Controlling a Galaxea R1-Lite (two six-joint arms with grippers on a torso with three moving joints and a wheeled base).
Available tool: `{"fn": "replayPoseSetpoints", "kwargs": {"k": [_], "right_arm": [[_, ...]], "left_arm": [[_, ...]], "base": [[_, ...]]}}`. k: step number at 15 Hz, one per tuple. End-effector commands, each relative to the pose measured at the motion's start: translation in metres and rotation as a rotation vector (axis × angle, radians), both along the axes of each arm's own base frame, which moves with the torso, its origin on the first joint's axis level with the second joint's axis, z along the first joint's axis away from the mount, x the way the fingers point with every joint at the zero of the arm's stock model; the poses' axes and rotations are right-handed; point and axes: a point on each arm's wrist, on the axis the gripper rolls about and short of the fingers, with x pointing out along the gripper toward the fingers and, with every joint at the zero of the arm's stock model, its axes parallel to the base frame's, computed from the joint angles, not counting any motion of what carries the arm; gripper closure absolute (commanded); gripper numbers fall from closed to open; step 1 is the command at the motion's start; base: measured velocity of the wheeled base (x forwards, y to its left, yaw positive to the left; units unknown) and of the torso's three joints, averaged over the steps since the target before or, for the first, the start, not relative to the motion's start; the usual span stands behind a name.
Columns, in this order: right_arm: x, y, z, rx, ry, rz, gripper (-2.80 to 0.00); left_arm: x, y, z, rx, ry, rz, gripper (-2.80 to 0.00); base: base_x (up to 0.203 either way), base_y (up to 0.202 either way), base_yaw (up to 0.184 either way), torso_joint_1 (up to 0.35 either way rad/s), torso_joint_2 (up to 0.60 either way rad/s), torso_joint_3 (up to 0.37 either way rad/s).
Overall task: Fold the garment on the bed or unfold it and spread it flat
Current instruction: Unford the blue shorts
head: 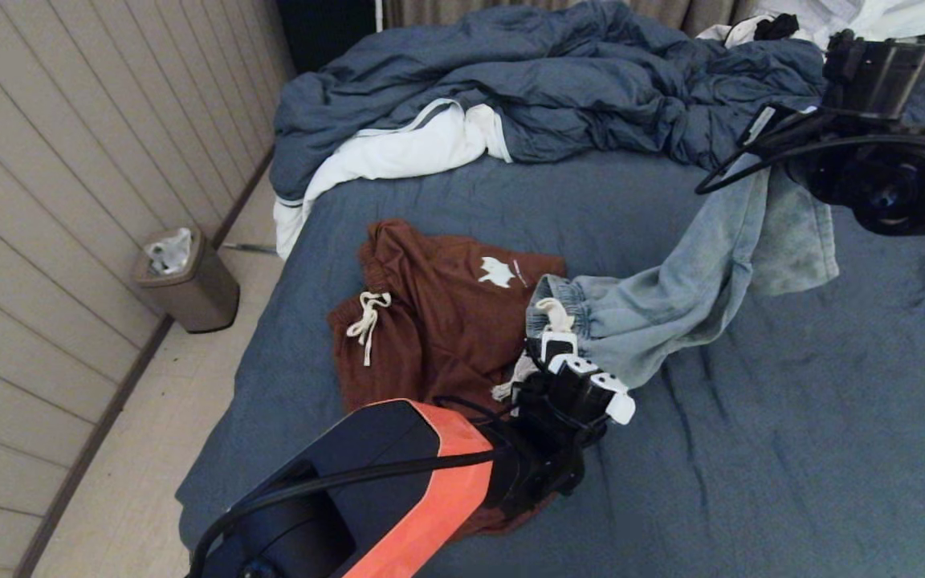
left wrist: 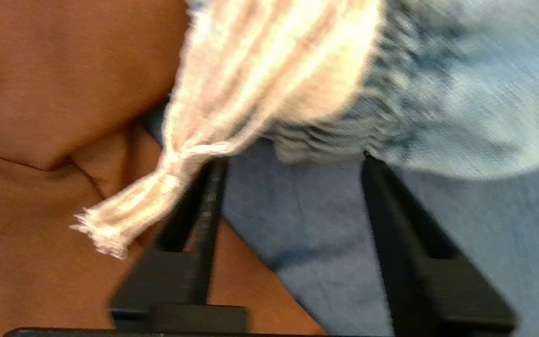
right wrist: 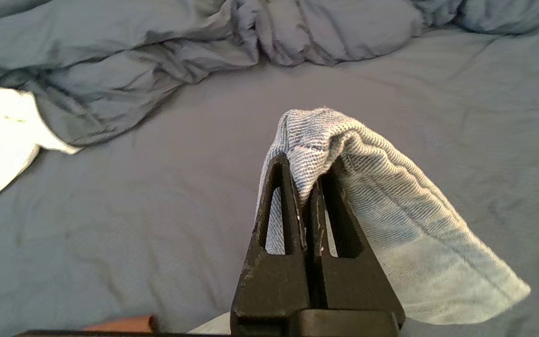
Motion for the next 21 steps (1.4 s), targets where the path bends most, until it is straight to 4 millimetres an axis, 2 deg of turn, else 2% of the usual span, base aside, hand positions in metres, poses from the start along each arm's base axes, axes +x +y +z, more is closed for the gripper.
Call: {"fn": "replayPoseSetpoints", "kwargs": {"k": [1, 6, 7, 13, 17, 20, 21], "right_arm": [[0.0, 0.0, 0.0, 0.002, -0.001, -0.001, 0.0], [0.0, 0.005, -0.002, 0.001, 0.003, 0.01, 0.0], [0.001, 0.006, -0.003, 0.002, 0.008, 0.014, 0.0], [0.003, 0.012, -0.009, -0.016, 0.014, 0.026, 0.0], [0.002, 0.017, -0.011, -0.021, 0.017, 0.039, 0.0], [-0.006, 0.017, -0.001, -0.021, -0.012, 0.039, 0.0], [-0.013, 0.016, 0.008, -0.021, -0.035, 0.038, 0.0]], "left_arm": [[0.002, 0.0, -0.002, -0.004, -0.005, 0.003, -2.8], [0.003, -0.001, 0.002, -0.008, -0.038, -0.011, -2.8], [0.003, -0.002, 0.002, -0.009, -0.044, -0.017, 0.0], [-0.003, -0.007, -0.004, 0.002, -0.035, -0.062, 0.0], [-0.004, -0.007, 0.005, -0.016, -0.053, -0.042, 0.0], [-0.005, 0.0, 0.034, -0.044, -0.095, 0.035, 0.0], [-0.006, 0.003, 0.048, -0.06, -0.104, 0.038, 0.0]], "base": [[0.0, 0.0, 0.0, 0.0, 0.0, 0.0], [0.0, 0.0, 0.0, 0.0, 0.0, 0.0], [0.0, 0.0, 0.0, 0.0, 0.0, 0.0], [0.0, 0.0, 0.0, 0.0, 0.0, 0.0], [0.0, 0.0, 0.0, 0.0, 0.0, 0.0], [0.0, 0.0, 0.0, 0.0, 0.0, 0.0], [0.0, 0.0, 0.0, 0.0, 0.0, 0.0]]}}
